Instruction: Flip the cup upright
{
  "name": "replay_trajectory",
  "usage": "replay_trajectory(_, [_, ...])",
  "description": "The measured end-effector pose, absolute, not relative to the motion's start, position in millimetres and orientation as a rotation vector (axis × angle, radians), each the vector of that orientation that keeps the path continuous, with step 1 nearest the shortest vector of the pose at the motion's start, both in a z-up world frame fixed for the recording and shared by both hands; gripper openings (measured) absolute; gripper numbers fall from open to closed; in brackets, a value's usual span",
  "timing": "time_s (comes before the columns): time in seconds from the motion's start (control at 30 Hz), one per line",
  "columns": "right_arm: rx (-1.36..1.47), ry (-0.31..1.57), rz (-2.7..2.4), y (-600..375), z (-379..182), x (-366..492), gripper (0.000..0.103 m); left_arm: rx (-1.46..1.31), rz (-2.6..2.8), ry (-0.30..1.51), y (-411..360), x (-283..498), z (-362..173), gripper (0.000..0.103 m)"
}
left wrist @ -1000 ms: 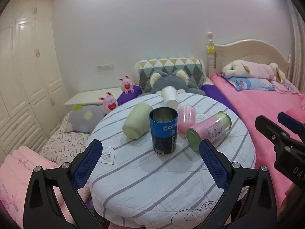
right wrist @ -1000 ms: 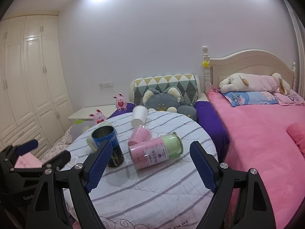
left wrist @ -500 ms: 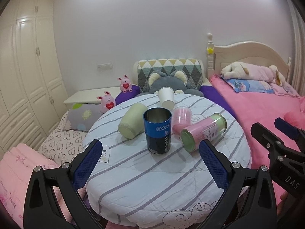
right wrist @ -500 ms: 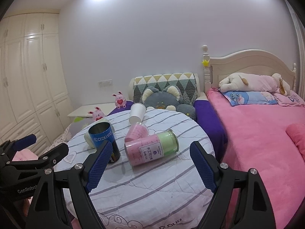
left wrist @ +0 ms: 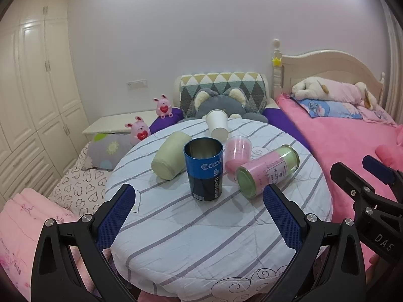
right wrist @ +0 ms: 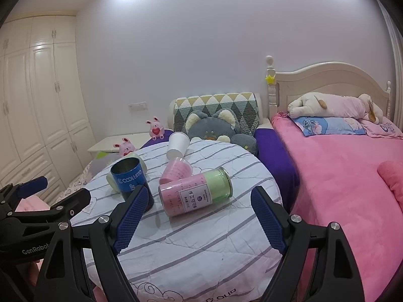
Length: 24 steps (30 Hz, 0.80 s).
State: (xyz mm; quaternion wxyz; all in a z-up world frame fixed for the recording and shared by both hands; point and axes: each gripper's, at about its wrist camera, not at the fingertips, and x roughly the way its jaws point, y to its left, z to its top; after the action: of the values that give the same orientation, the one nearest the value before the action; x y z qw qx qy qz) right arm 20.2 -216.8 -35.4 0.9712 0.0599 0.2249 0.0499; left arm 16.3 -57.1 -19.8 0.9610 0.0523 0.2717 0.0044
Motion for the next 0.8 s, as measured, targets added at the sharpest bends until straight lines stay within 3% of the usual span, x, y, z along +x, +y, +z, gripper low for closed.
replay_trajectory(0.8, [0.095, 0.481, 0.095, -213.2, -38.4, 27.0, 0.085, 0.110, 0.008, 0.562, -56.6, 22.4, -27.5, 0.103])
